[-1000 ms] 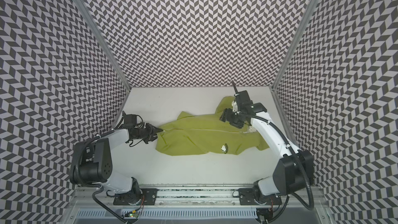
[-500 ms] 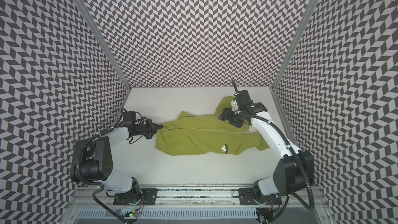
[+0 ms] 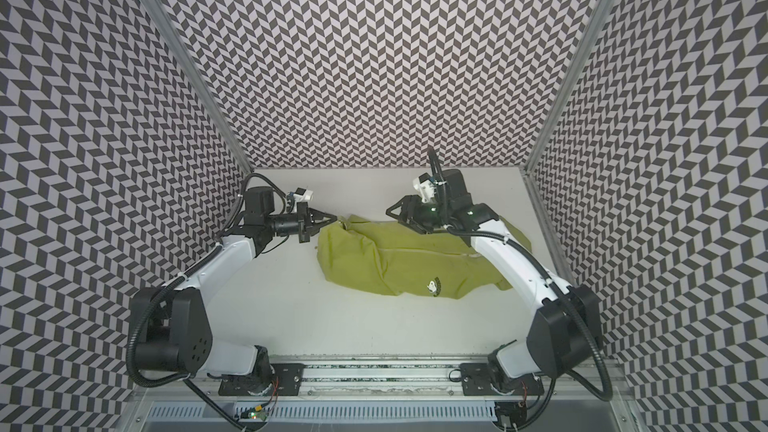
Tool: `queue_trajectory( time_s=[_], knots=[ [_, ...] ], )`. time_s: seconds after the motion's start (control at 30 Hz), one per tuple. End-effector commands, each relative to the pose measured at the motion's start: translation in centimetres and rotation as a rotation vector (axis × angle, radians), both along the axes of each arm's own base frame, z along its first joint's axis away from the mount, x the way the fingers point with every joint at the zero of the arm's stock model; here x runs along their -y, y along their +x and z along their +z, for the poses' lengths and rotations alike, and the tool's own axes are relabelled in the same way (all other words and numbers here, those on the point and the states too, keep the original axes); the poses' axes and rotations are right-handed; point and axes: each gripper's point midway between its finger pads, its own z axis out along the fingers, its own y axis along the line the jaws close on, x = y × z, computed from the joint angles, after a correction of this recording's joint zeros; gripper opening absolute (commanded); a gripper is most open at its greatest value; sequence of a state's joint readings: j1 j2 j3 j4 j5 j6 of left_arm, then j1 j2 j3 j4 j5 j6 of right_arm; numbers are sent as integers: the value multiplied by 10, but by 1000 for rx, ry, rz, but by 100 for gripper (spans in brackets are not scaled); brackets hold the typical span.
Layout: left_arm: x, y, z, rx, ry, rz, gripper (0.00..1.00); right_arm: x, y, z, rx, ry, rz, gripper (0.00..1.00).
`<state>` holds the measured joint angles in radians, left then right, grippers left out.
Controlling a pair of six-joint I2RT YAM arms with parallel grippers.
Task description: Zip up the jacket
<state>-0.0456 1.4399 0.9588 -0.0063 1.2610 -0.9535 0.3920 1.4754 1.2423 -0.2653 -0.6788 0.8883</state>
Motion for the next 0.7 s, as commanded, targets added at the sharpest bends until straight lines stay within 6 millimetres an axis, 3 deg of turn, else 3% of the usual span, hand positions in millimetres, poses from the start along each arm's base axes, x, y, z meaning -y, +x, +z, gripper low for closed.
queue_trajectory(
  time_s=[0.0,0.27,0.67],
  knots=[
    [16,-5,34,97,-46,-73,0,-22,6,13,-2,136,21,55],
    [42,-3,49,122,-84,-124,0,-46,5,-3,-60,221,24,63],
    [45,-2,59,121,-115,-115,0,-71,17,11,-65,375,24,78]
  ],
)
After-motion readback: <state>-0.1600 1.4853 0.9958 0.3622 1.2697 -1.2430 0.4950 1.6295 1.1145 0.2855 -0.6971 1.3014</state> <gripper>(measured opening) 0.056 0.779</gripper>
